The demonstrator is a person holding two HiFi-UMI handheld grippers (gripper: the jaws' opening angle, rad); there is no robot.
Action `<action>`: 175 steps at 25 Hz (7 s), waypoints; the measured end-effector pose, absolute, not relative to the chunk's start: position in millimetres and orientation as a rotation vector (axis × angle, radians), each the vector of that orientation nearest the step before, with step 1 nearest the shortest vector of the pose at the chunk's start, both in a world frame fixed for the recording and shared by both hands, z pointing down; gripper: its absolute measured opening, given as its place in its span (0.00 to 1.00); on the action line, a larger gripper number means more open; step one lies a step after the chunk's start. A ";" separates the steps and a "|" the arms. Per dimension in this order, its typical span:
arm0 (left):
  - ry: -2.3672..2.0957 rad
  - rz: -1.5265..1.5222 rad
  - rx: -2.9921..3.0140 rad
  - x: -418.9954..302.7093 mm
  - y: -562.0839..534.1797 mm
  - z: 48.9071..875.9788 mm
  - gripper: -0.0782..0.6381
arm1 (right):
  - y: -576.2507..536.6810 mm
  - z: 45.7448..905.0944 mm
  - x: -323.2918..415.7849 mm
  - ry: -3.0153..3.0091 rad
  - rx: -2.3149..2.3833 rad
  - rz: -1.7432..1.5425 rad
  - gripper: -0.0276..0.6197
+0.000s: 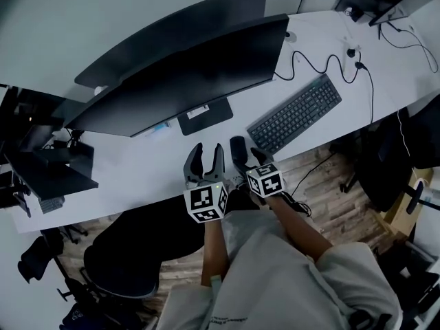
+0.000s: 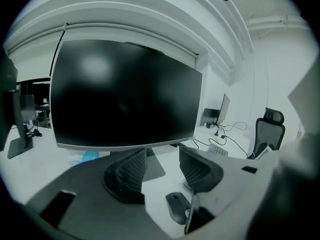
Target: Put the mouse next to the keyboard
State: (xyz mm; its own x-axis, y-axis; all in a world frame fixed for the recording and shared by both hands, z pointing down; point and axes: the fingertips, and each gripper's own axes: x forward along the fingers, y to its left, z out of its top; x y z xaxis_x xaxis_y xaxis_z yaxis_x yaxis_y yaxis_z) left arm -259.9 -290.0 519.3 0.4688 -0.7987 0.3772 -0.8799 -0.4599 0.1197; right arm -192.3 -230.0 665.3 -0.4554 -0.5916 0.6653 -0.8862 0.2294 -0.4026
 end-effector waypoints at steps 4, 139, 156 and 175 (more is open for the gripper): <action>-1.412 0.343 2.382 -273.0 -307.6 535.1 0.40 | -244.4 683.3 -197.8 -2.050 1.413 1.105 0.55; -1.433 0.366 2.439 92.0 -307.9 541.8 0.14 | -304.1 694.1 326.1 -1.936 1.688 0.820 0.51; -1.416 0.380 2.449 100.3 -301.5 543.8 0.14 | -285.2 728.6 345.4 -1.835 1.697 0.908 0.51; -1.399 0.452 2.382 91.6 -273.9 570.0 0.14 | -269.0 720.0 342.6 -1.856 1.727 0.970 0.56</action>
